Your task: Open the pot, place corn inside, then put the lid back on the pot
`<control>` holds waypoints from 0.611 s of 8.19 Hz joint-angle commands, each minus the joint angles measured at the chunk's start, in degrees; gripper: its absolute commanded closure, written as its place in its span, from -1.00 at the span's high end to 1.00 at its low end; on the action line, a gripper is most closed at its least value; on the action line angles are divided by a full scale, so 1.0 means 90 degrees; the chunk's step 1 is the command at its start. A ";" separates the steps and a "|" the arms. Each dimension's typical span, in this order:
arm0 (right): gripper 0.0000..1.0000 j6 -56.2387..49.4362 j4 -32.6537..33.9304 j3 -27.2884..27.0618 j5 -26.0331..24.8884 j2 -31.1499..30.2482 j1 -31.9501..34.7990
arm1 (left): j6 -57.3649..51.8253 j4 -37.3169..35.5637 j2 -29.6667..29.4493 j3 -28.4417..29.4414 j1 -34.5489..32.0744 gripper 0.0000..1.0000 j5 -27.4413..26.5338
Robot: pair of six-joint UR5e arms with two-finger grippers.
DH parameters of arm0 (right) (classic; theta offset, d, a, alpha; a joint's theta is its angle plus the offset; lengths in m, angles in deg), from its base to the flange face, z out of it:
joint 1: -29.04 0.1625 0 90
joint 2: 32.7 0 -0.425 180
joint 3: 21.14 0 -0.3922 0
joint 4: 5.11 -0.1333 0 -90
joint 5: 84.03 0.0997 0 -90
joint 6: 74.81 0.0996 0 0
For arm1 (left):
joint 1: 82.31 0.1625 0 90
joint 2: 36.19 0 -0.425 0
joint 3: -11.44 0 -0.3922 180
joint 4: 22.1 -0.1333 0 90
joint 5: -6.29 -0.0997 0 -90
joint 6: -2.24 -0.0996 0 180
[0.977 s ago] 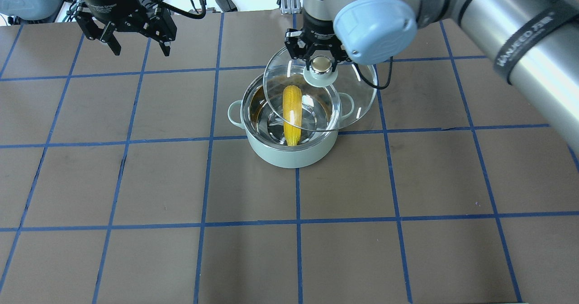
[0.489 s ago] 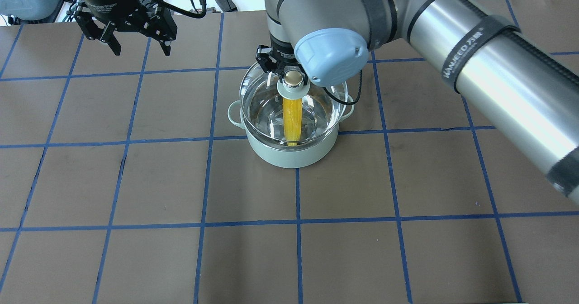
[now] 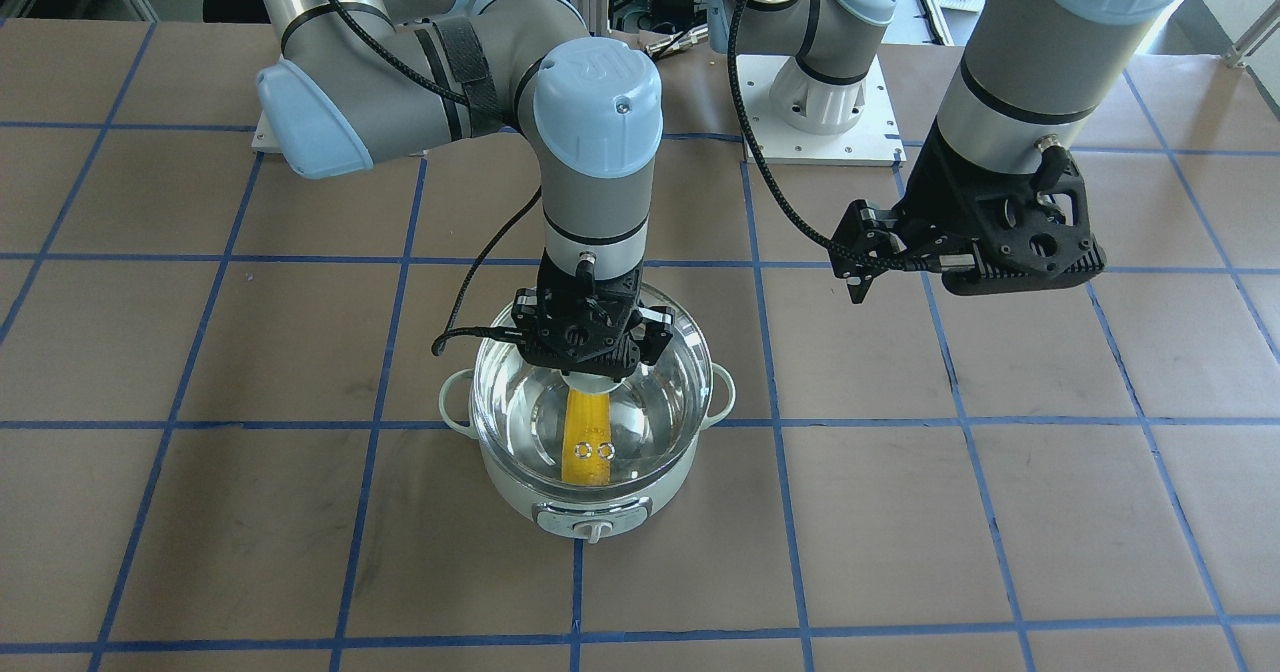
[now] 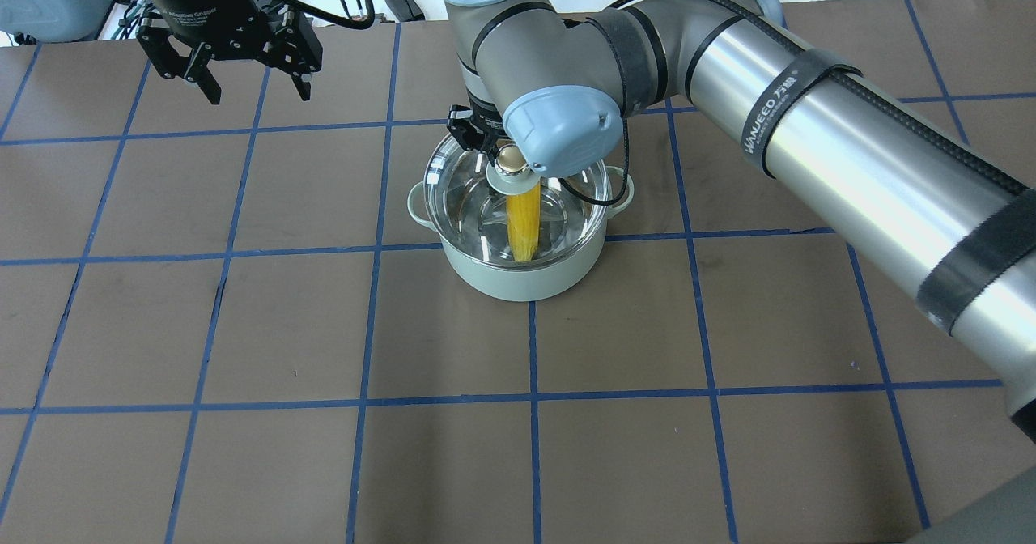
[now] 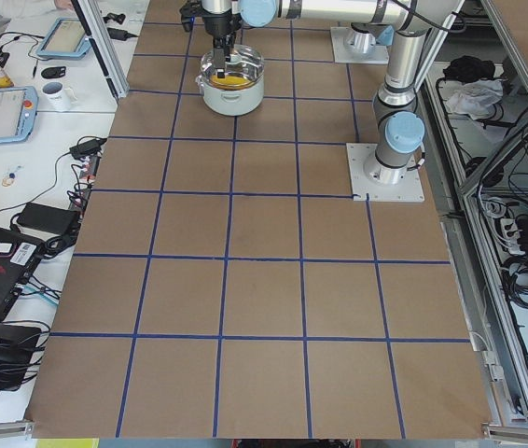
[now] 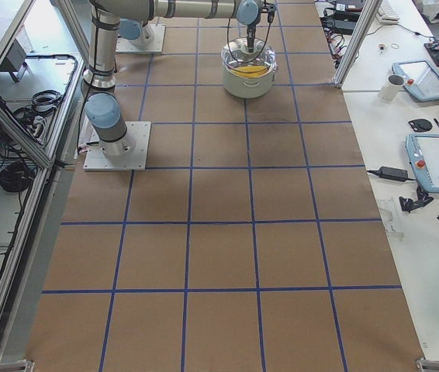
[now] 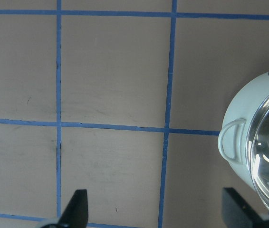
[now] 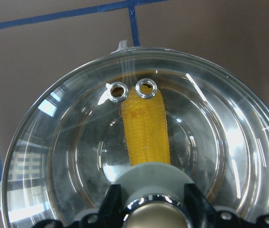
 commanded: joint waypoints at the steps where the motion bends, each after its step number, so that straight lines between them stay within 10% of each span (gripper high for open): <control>1: -0.61 -0.0044 0.0001 -0.0025 -0.0009 0.0043 0.0000 | 0.0009 0.0002 0.0015 -0.0012 -0.0006 1.00 -0.0010; 5: -0.61 -0.0035 0.0059 -0.0064 0.0049 0.0053 -0.0059 | 0.0009 0.0002 0.0015 -0.0012 -0.0016 1.00 0.0000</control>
